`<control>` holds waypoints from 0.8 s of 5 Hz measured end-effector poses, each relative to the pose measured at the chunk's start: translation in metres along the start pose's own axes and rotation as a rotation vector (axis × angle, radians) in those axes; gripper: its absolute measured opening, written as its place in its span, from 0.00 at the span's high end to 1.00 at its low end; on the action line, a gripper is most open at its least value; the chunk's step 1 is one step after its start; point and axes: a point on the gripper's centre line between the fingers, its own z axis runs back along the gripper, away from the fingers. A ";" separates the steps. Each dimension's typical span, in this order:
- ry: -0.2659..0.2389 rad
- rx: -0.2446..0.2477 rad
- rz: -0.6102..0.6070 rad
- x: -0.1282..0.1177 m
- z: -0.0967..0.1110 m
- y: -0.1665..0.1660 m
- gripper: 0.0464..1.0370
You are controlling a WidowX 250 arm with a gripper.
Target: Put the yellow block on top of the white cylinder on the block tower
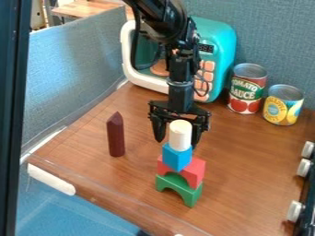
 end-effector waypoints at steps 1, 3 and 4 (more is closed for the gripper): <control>0.005 0.007 0.009 0.001 -0.006 -0.001 0.10; 0.025 -0.008 0.009 0.006 -0.003 0.004 0.48; 0.047 -0.044 0.014 0.004 0.002 0.007 0.48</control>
